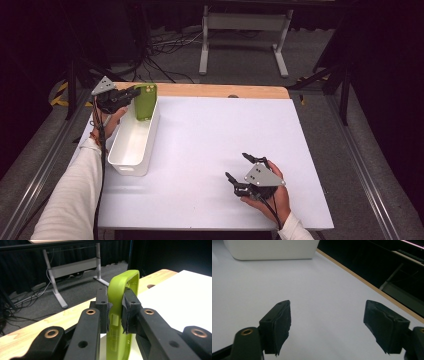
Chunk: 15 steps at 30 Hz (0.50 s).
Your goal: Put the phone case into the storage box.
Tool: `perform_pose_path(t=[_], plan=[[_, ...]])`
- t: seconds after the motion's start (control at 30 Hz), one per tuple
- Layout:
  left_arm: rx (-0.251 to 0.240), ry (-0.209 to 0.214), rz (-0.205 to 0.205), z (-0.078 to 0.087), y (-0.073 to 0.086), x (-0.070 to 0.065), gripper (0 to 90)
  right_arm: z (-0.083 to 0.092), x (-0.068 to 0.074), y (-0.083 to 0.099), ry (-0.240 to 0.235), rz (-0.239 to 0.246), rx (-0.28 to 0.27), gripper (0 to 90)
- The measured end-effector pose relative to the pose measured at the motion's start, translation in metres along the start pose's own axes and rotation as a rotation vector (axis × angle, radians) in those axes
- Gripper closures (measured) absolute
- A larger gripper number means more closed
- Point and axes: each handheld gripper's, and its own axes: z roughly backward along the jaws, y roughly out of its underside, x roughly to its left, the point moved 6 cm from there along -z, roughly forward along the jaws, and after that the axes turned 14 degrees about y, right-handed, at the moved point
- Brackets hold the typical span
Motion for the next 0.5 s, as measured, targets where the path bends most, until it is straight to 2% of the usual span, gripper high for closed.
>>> perform_pose_path(t=[0.07, 0.2, 0.3, 0.5], plan=[[-0.008, -0.006, 0.009, 0.001, 0.001, 0.001, 78.2, 0.000, 0.000, 0.001, -0.003, 0.003, 0.005, 23.3], [0.003, -0.021, 0.002, 0.001, 0.002, 0.002, 77.1, 0.000, 0.002, 0.001, -0.011, 0.011, 0.007, 23.3], [0.048, -0.083, -0.028, 0.001, 0.003, 0.007, 73.3, -0.001, 0.003, 0.001, -0.014, 0.013, 0.008, 23.4], [0.097, -0.128, -0.045, 0.001, 0.009, 0.013, 69.6, -0.001, 0.004, 0.000, -0.021, 0.015, 0.006, 23.3]])
